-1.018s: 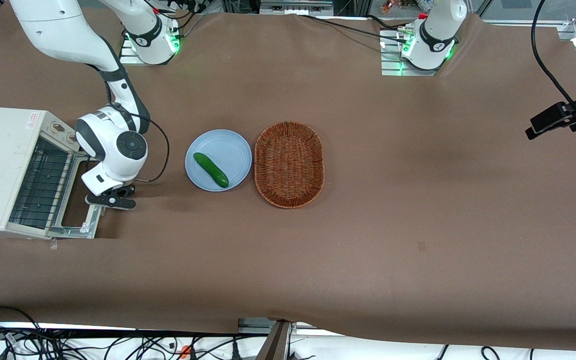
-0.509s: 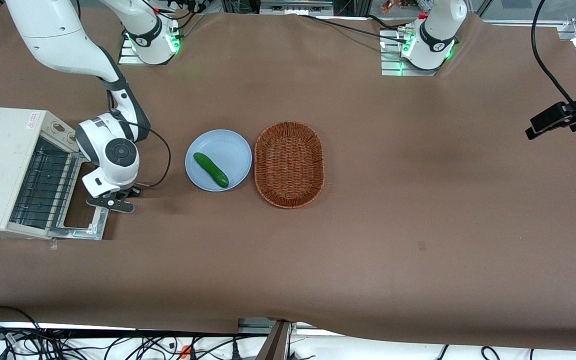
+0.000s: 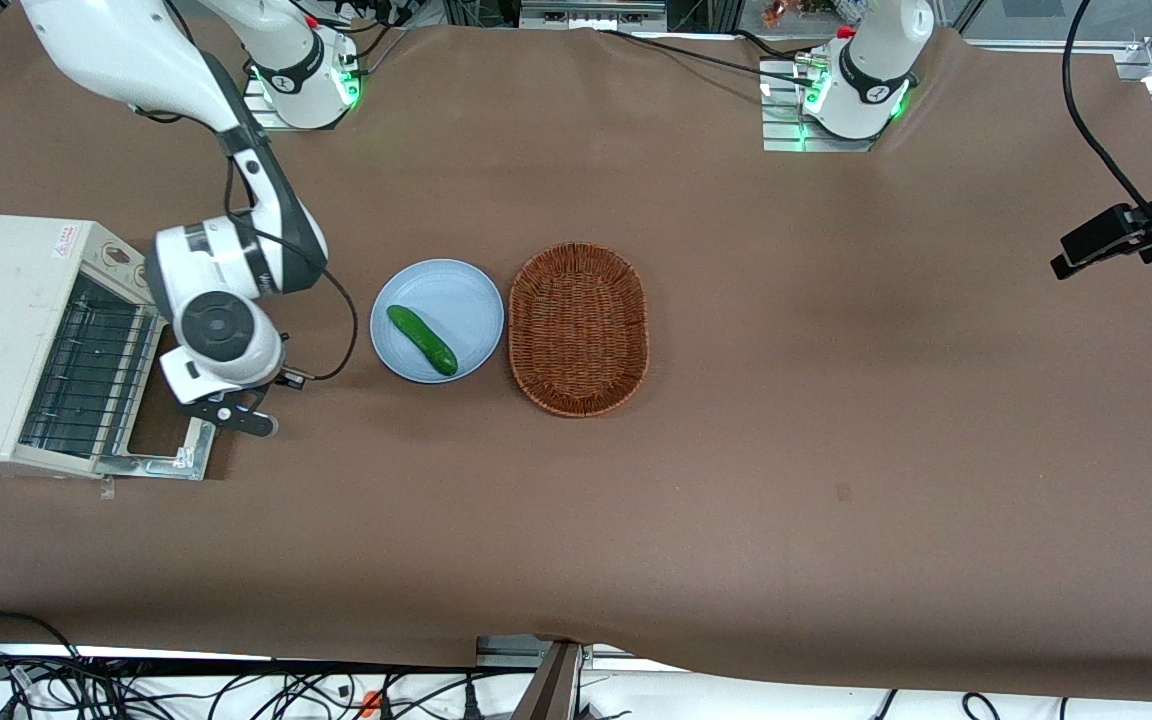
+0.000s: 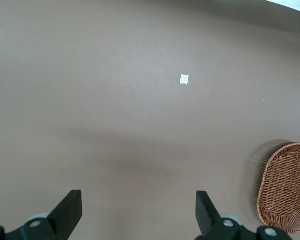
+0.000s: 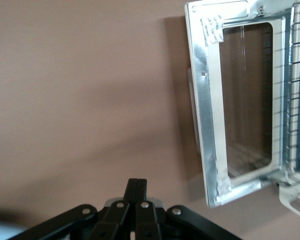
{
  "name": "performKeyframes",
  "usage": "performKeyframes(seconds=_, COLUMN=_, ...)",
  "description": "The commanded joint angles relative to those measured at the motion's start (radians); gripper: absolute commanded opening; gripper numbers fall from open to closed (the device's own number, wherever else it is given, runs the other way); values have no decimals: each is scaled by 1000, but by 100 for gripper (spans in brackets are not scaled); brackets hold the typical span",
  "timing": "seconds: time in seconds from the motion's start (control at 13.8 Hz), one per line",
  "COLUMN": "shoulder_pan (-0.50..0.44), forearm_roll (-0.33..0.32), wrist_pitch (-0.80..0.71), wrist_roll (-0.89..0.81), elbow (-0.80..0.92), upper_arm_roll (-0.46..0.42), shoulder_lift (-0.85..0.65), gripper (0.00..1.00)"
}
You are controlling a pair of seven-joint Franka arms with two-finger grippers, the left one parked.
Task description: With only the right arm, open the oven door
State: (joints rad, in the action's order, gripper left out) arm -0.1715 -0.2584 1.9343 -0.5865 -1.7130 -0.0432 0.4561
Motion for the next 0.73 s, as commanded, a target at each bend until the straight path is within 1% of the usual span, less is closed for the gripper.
performKeyframes(seconds=0.0, shoulder_pan=26, forearm_roll=144, wrist_pitch=-217, wrist_roll=207, elbow=148, upper_arm_roll=14, shoulder_lift=-42, gripper=13)
performKeyframes(seconds=0.07, shoulder_pan=27, forearm_roll=160, wrist_pitch=-294, wrist_roll=282, elbow=186, upper_arm_roll=28, shoulder_lift=-63, gripper=30)
performKeyframes(seconds=0.15, shoulder_pan=27, forearm_roll=174, wrist_pitch=-340, wrist_roll=357, elbow=203, upper_arm_roll=43, shoulder_lift=-89, gripper=41)
performKeyframes(seconds=0.22, shoulder_pan=27, forearm_roll=188, wrist_pitch=-357, wrist_roll=408, elbow=205, upper_arm_roll=57, shoulder_lift=-132, gripper=61)
performKeyframes(seconds=0.29, shoulder_pan=27, forearm_roll=206, wrist_pitch=-359, wrist_roll=454, elbow=205, upper_arm_roll=75, shoulder_lift=-169, gripper=74)
performKeyframes(seconds=0.36, shoulder_pan=27, forearm_roll=224, wrist_pitch=-362, wrist_roll=508, elbow=205, upper_arm_roll=100, shoulder_lift=-203, gripper=91)
performKeyframes(seconds=0.44, shoulder_pan=27, forearm_roll=249, wrist_pitch=-371, wrist_roll=584, elbow=205, upper_arm_roll=127, shoulder_lift=-233, gripper=100)
performKeyframes(seconds=0.51, shoulder_pan=44, forearm_roll=278, wrist_pitch=-409, wrist_roll=653, elbow=208, upper_arm_roll=155, shoulder_lift=-267, gripper=100)
performKeyframes(seconds=0.58, shoulder_pan=78, forearm_roll=316, wrist_pitch=-423, wrist_roll=709, elbow=205, upper_arm_roll=157, shoulder_lift=-299, gripper=100)
performKeyframes(seconds=0.65, shoulder_pan=101, forearm_roll=317, wrist_pitch=-443, wrist_roll=726, elbow=193, upper_arm_roll=151, shoulder_lift=-351, gripper=100)
